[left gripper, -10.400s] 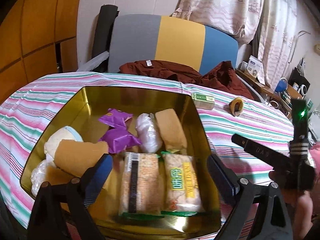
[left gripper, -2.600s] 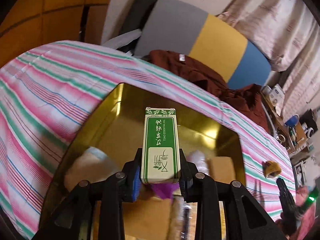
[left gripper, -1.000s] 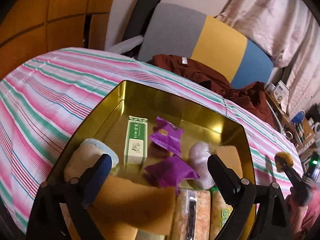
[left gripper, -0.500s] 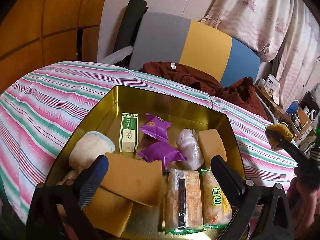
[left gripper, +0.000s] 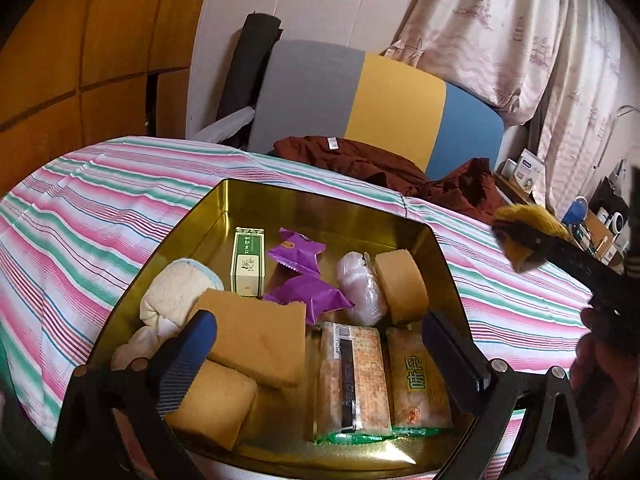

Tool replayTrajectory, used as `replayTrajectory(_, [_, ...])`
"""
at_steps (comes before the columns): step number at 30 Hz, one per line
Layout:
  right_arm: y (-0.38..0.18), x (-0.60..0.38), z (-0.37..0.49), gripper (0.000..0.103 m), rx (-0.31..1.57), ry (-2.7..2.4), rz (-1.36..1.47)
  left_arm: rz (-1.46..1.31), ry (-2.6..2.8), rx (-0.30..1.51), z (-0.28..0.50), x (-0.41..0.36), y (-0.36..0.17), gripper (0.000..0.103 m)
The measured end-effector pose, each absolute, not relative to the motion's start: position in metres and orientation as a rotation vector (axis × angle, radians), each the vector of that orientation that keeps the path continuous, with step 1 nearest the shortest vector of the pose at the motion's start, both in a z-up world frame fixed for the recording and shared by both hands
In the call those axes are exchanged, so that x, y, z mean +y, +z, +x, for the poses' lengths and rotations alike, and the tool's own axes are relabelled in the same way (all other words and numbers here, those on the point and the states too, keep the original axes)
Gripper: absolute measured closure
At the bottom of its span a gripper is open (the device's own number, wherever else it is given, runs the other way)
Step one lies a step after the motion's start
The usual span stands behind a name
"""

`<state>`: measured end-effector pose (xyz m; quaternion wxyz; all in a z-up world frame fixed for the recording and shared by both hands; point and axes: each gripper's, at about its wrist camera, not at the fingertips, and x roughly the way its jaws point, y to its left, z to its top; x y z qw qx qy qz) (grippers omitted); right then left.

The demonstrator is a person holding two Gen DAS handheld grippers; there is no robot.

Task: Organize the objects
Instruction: 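Lower the yellow knit item into the gold tray with the right gripper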

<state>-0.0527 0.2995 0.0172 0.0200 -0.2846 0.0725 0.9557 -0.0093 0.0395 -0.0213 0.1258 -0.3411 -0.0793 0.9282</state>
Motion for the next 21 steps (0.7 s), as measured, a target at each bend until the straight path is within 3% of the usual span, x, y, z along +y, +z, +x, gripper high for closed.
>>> replayTrajectory(21, [-0.012, 0.181, -0.153, 0.066, 0.071, 3.060, -1.289, -1.056, 2.732, -0.200, -0.011, 0.012, -0.026, 0.000])
